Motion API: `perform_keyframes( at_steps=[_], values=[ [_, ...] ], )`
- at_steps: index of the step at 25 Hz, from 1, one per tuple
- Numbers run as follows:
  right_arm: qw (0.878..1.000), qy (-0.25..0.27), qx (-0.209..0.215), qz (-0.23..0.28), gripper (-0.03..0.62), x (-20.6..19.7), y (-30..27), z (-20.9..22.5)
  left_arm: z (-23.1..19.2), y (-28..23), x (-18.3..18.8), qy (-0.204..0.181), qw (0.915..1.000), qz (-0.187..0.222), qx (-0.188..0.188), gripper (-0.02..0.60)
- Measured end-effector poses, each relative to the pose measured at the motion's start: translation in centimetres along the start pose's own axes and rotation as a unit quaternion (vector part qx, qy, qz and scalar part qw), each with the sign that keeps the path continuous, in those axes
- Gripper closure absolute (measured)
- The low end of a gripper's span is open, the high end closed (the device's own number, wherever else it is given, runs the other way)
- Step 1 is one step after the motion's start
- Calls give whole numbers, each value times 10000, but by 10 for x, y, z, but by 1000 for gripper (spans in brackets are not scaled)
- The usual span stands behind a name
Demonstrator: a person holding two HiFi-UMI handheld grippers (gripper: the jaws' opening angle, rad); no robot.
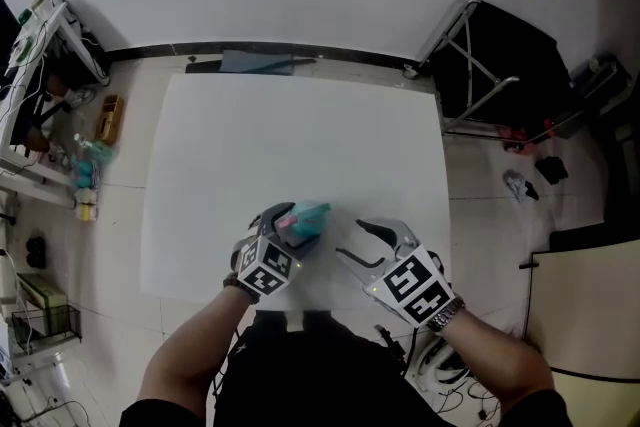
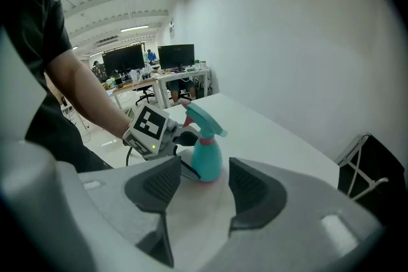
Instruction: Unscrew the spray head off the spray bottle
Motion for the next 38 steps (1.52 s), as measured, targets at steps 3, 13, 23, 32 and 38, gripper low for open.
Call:
perform_keyframes(
  at_steps=[3,13,23,32,38],
  values=[
    [10000,-37,45,-2,368,-4,-4,-1,0,-2,0,9,10000,-17,-5,201],
    [9996,-214,85,131,368,-10,-12,-6,-3,8,-6,219,9997,-95,-60,150],
    [9978,-446,45,488,376,-11,-18,-13,-10,52,-4,236,9995,55,202,166],
    [9929,-582,-182,1021,452,1,-19,-25,-9,105,28,737,9953,458,418,255],
    [9876,-636,-350,1396,561,10,-13,-31,-5,128,53,1047,9910,738,392,373]
  ],
)
Point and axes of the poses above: the fingertips, and each gripper's own axes: y backward along the fingers, z to its right, x out of its top, the point moved 6 cm from there along y, backward along the fingers, and after that the axes turned 13 degrees about x, right-handed, at the moved point
